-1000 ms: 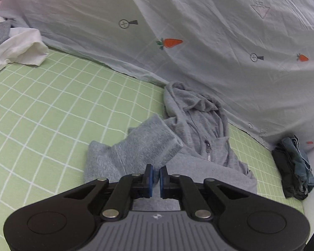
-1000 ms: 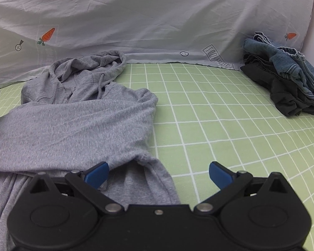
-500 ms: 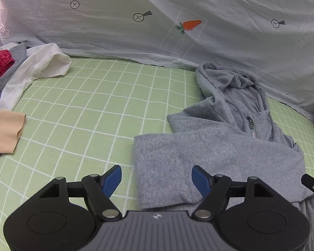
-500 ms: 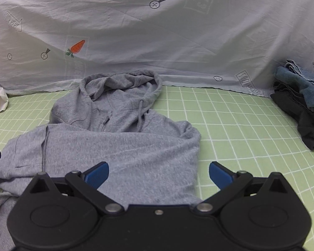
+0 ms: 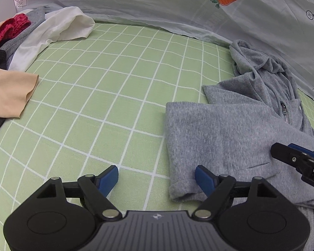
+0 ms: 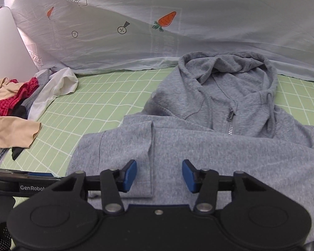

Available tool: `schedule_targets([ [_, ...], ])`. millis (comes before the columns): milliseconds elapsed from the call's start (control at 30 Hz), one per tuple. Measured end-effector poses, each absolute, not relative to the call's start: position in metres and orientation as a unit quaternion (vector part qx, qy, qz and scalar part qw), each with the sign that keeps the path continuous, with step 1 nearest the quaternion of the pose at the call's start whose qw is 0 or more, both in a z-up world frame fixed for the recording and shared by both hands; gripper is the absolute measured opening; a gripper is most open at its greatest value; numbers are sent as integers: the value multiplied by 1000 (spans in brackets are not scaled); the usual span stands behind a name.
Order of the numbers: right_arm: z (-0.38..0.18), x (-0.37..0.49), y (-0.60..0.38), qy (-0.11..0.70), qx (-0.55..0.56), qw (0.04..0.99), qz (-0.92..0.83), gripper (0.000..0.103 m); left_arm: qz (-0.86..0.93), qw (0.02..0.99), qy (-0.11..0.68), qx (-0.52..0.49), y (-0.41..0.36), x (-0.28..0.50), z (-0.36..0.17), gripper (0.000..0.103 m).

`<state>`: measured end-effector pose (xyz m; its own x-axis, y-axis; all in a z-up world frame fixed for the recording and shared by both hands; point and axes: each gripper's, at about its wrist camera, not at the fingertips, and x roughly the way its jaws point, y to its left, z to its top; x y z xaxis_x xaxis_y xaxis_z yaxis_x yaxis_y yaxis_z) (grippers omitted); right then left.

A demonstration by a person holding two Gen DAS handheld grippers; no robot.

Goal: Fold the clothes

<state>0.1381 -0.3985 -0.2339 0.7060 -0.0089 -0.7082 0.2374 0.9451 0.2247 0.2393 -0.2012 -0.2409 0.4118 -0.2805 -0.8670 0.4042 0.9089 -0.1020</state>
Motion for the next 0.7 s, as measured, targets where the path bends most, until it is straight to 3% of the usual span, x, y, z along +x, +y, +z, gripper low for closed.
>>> schedule_targets([
  [100, -237, 142, -391, 382, 145, 911, -55, 23, -205, 839, 499, 74, -205, 237, -242, 84],
  [267, -236, 141, -384, 381, 123, 914, -57, 5, -207, 837, 500, 78, -207, 236, -242, 84],
  [700, -225, 117, -387, 356, 116, 925, -69, 3, -229, 836, 491, 90, -216, 219, -233, 84],
])
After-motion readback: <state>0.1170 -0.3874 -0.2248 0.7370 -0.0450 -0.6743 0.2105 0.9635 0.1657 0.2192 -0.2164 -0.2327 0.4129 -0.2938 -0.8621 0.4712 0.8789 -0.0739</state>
